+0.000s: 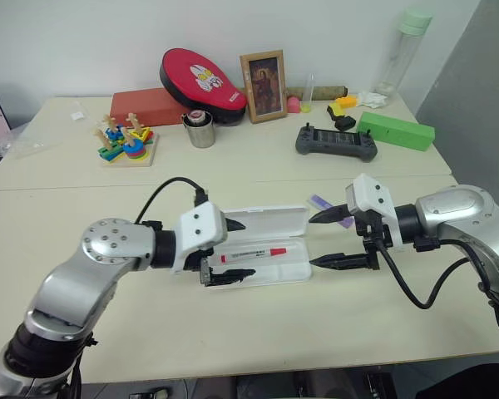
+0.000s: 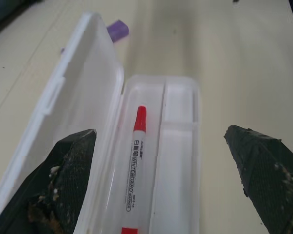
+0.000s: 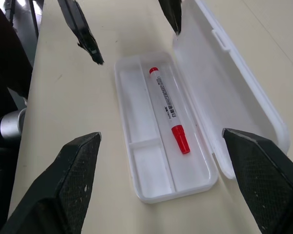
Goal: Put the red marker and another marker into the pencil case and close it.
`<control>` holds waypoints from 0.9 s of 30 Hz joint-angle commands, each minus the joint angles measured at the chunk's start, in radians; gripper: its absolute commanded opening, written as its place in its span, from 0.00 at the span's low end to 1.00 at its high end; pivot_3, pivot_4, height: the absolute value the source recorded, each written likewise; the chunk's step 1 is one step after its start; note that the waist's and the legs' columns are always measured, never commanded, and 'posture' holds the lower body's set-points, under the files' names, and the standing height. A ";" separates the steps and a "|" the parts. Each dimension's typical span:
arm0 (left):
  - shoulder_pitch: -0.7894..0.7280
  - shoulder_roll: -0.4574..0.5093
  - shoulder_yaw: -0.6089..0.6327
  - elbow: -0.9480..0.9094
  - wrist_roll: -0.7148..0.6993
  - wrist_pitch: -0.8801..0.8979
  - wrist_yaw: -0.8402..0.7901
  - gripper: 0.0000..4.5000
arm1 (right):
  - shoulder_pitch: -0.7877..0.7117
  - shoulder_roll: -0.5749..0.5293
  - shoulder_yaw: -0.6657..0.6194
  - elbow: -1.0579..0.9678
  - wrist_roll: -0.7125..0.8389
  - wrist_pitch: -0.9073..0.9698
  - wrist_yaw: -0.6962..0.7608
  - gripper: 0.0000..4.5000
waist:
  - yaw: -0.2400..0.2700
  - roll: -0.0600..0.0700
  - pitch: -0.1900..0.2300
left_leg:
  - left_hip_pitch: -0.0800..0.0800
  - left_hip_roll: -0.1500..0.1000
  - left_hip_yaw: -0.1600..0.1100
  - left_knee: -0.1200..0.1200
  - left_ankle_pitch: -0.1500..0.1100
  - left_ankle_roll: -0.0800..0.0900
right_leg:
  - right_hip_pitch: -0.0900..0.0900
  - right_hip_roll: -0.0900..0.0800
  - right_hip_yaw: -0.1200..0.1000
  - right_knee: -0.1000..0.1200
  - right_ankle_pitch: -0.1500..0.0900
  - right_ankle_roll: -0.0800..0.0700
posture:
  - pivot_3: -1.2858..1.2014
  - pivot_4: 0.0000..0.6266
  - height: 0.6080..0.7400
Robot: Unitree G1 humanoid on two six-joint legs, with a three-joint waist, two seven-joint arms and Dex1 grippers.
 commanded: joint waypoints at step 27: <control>-0.238 0.172 -0.012 -0.084 -0.045 0.075 0.196 0.99 | -0.044 0.234 0.031 0.596 -0.388 -0.253 -0.254 0.93 | -0.001 0.000 0.000 | 0.000 0.000 0.002 0.000 0.000 0.000 | -0.001 0.000 0.002 0.000 0.000 0.000 | 0.52 0.24 1.00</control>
